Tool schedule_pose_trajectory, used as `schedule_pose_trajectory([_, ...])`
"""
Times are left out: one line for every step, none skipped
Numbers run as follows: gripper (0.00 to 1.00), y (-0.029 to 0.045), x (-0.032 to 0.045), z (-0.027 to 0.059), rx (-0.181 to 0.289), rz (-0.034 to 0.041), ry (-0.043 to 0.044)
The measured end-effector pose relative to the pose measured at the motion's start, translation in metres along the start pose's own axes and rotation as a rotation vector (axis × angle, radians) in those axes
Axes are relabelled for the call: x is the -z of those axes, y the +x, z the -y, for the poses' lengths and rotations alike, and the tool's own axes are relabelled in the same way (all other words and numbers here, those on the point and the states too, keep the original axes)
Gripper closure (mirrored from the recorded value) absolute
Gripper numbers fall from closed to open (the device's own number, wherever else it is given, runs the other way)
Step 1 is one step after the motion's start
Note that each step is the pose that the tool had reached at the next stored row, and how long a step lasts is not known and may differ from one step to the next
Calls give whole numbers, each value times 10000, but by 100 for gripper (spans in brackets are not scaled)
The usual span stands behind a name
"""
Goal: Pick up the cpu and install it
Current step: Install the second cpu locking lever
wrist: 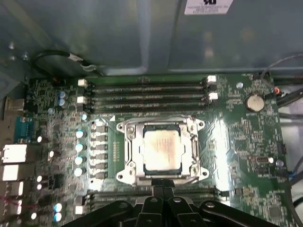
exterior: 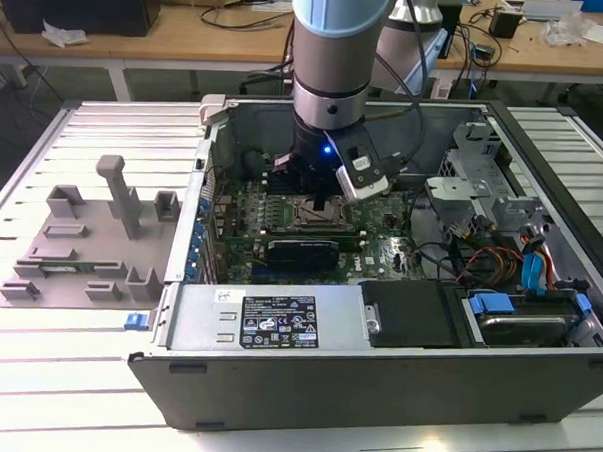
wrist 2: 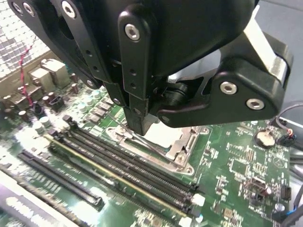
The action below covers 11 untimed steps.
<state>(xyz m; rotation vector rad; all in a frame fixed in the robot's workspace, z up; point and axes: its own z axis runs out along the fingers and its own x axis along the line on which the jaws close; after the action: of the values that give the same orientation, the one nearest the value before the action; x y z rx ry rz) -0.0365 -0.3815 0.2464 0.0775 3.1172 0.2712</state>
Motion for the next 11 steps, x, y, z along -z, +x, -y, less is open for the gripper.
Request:
schedule_pose_trajectory([89, -2, 4, -1, -9, -9, 76])
schedule_pose_trajectory([89, -5, 4, 0, -15, -15, 120])
schedule_pose_trajectory([89, -6, 4, 1, -18, -17, 135])
schedule_pose_trajectory([89, -6, 5, 4, -19, -16, 142])
schedule_pose_trajectory([89, -7, 5, 9, -17, -17, 144])
schedule_pose_trajectory([89, -8, 4, 16, -17, -17, 144])
schedule_pose_trajectory([89, -7, -1, 24, -18, -16, 143])
schedule_pose_trajectory([89, -4, -7, 30, -17, -14, 143])
schedule_pose_trajectory([89, 2, -11, 33, -17, -13, 144])
schedule_pose_trajectory([89, 26, -21, 36, -9, -8, 144])
schedule_pose_trajectory([89, 46, -26, 38, -3, -1, 144])
